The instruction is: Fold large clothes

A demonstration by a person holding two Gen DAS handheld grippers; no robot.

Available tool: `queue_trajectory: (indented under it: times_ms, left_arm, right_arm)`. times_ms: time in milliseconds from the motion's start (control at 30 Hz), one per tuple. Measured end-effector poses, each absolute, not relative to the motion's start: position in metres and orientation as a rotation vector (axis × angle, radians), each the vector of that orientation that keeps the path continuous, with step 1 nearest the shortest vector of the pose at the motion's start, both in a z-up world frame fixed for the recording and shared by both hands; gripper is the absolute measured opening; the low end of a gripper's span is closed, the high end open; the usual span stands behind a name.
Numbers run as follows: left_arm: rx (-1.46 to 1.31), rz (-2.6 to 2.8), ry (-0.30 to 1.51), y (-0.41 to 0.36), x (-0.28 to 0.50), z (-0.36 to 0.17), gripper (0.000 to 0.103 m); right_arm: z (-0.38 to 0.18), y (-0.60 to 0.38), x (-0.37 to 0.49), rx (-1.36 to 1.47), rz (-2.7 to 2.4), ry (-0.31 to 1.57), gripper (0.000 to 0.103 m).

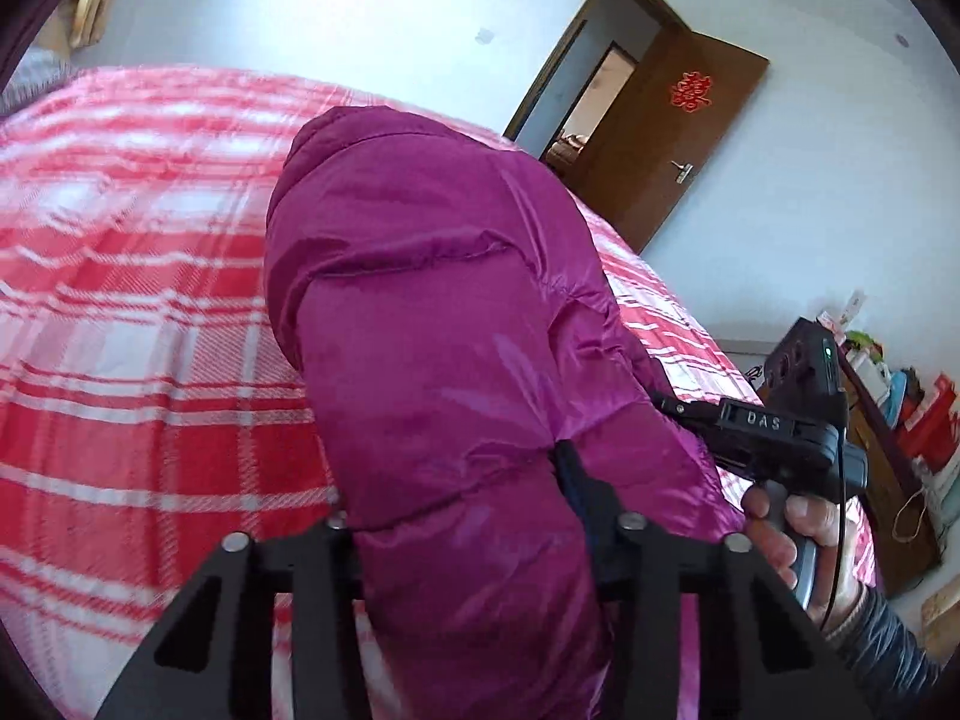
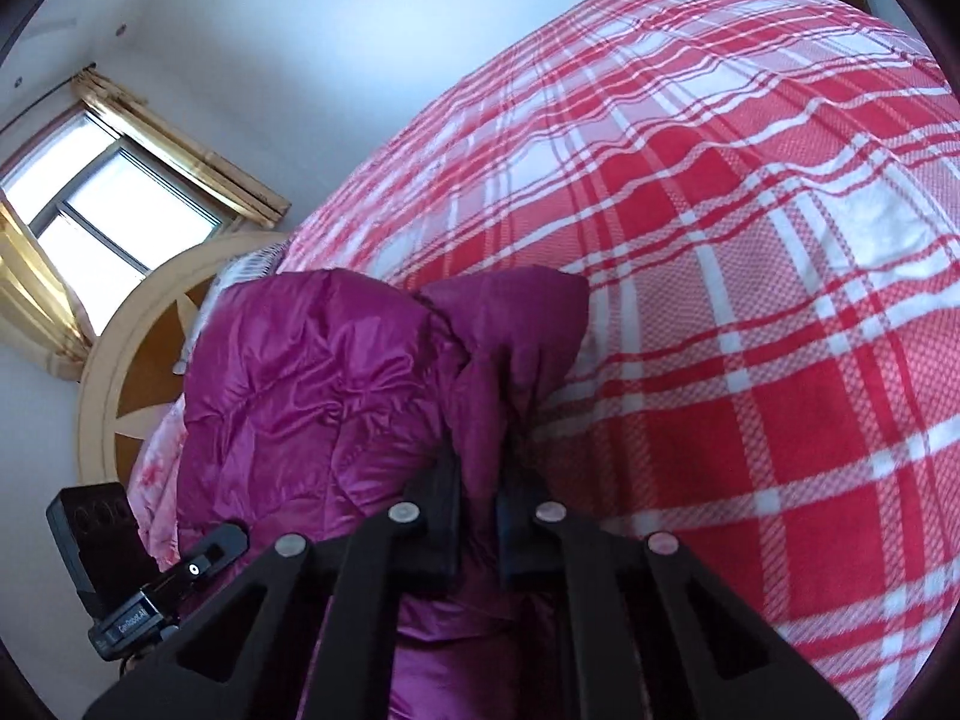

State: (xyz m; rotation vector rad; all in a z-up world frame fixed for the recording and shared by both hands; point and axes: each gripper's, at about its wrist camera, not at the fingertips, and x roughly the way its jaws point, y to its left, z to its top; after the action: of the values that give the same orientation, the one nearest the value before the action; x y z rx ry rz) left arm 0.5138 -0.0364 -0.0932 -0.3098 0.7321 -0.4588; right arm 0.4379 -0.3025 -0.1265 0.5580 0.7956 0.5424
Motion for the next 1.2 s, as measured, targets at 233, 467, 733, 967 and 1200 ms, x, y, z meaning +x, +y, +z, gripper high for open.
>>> queue_trajectory:
  times_ms: [233,467,733,967,1200]
  left_arm:
    - [-0.312,-0.401,0.662,0.006,0.454,-0.057,0.041]
    - [-0.314,-0.248,0.678,0.068,0.414,-0.052,0.041]
    - [-0.345,-0.119,0.665,0.125,0.387,-0.061,0.041]
    - [-0.375,-0.061,0.667,0.161,0.38,-0.078,0.041]
    - [-0.419,-0.029,0.699,0.19,0.382,-0.098,0.042]
  right_arm:
    - [-0.093,-0.263,0.408,0.551,0.659,0.743,0.011]
    - [-0.078,-0.173,0.404,0.496,0.803,0.755,0.011]
    - [-0.09,-0.086,0.413,0.42,0.909,0.818,0.011]
    - [-0.094,-0.041,0.421,0.363,0.945,0.852,0.011]
    - [-0.109,-0.013,0.422,0.311,0.944,0.884,0.011]
